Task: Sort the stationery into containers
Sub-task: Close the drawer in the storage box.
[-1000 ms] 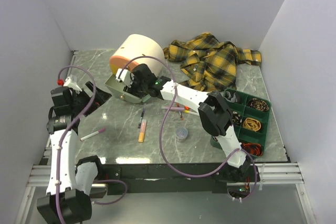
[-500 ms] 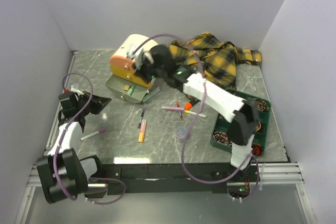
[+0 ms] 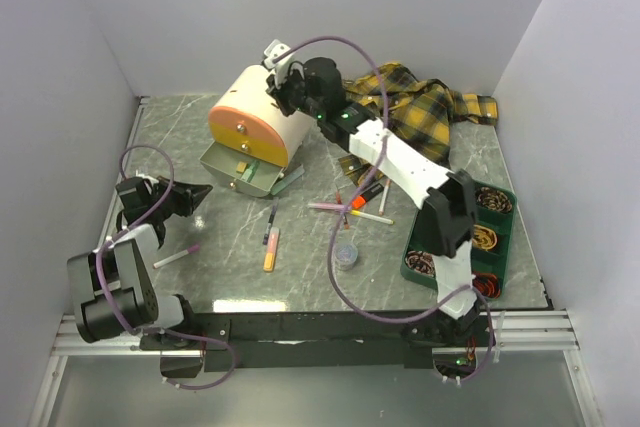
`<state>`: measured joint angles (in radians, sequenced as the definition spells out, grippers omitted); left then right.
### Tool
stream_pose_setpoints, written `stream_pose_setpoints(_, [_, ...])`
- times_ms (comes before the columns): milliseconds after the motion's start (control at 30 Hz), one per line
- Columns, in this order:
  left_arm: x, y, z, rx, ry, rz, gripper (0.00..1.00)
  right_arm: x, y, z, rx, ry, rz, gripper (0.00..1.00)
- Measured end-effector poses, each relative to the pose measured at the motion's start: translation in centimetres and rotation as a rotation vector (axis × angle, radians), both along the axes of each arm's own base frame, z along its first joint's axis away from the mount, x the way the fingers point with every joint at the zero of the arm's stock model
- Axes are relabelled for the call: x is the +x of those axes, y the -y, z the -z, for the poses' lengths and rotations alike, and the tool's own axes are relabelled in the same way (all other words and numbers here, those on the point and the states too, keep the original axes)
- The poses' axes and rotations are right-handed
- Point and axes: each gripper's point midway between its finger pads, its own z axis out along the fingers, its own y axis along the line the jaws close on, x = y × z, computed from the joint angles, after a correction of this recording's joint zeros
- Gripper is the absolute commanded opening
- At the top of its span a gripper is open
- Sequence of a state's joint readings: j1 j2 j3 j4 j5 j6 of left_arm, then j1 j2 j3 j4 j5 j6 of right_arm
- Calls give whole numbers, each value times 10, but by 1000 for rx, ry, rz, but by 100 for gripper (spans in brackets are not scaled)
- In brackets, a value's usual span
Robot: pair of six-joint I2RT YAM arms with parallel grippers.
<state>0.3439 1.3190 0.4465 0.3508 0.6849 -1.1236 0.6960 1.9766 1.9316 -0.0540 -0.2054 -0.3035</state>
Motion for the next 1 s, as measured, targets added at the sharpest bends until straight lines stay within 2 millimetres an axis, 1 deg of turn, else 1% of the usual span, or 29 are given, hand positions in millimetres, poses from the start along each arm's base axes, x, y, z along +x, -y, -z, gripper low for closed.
stream_pose_setpoints(67, [2, 0, 4, -9, -9, -3, 1, 16, -7, 23, -19, -29, 12, 0])
stream_pose_setpoints(133, [3, -1, 7, -18, -19, -6, 1, 24, -11, 35, -26, -49, 17, 0])
stream_pose_setpoints(167, [3, -1, 9, -22, -24, -7, 1, 27, -13, 38, -25, -54, 20, 0])
stream_pose_setpoints(233, [4, -1, 13, -28, -33, -9, 1, 33, -14, 40, -16, -58, 27, 0])
stream_pose_setpoints(300, [6, -2, 18, -34, -44, -9, 1, 36, -13, 38, -8, -56, 32, 0])
stream_pose_setpoints(467, [9, -1, 35, -62, -96, -4, 1, 39, -12, 23, 23, -37, 33, 0])
stream_pose_setpoints(533, [14, -2, 38, -71, -106, 2, 1, 39, -13, 21, 30, -35, 27, 0])
stream_pose_setpoints(600, [19, -2, 37, -85, -103, 14, 1, 40, -15, 21, 33, -38, 20, 0])
stream_pose_setpoints(767, [28, 5, 27, -108, -74, 53, 1, 41, -19, 36, 21, -70, 8, 0])
stream_pose_setpoints(933, [27, 16, 23, -124, -68, 94, 1, 42, -22, 54, 7, -104, 2, 0])
stream_pose_setpoints(1000, [26, 20, 22, -127, -69, 110, 1, 43, -23, 54, 11, -101, 0, 0])
